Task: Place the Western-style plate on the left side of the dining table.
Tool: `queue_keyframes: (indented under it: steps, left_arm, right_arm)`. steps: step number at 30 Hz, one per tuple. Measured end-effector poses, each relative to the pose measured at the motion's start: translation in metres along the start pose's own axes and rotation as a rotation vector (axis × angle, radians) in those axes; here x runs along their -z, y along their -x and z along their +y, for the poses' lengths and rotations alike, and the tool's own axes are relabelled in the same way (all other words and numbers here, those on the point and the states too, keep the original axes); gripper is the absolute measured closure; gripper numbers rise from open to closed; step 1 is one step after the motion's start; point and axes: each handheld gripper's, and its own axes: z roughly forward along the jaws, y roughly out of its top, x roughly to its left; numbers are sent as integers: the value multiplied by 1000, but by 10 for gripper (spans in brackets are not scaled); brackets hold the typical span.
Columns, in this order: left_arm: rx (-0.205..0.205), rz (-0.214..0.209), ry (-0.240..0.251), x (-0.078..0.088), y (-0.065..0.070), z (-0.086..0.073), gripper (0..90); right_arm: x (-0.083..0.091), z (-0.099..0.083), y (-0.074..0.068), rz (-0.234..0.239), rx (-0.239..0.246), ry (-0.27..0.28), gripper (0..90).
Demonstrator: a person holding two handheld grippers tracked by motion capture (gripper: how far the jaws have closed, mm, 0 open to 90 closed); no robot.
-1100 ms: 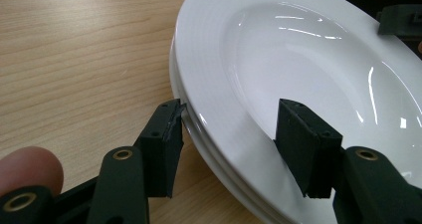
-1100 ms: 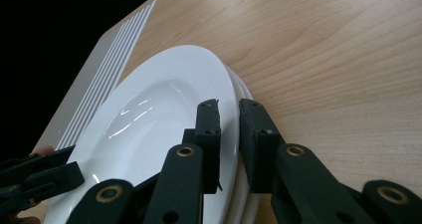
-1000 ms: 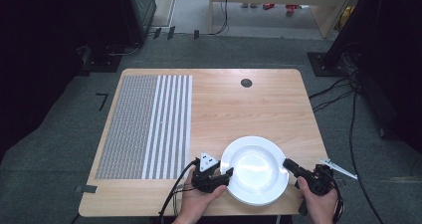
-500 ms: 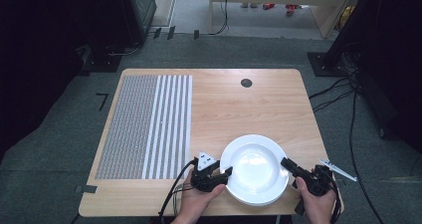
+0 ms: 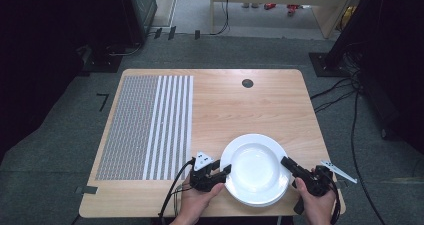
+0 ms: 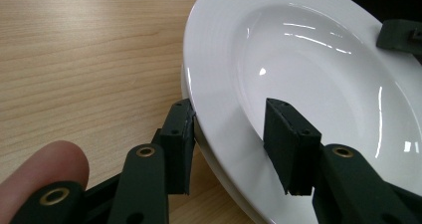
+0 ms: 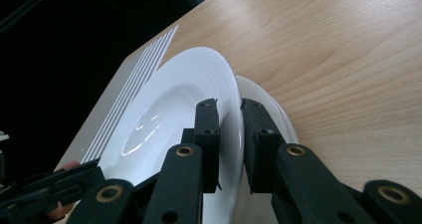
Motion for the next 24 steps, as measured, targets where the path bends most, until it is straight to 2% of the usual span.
queue_keyframes:
  steps: [6,20,24]
  left_arm:
    - [-4,-5,13,2,1,0,600]
    - [48,-33,55,12,-8,7,658]
    - [40,-35,72,16,-9,10,664]
  right_arm:
    - [-2,-1,1,4,-4,-3,794]
    - [-4,-4,-6,44,9,31,795]
    - [-3,-3,-10,62,5,49,799]
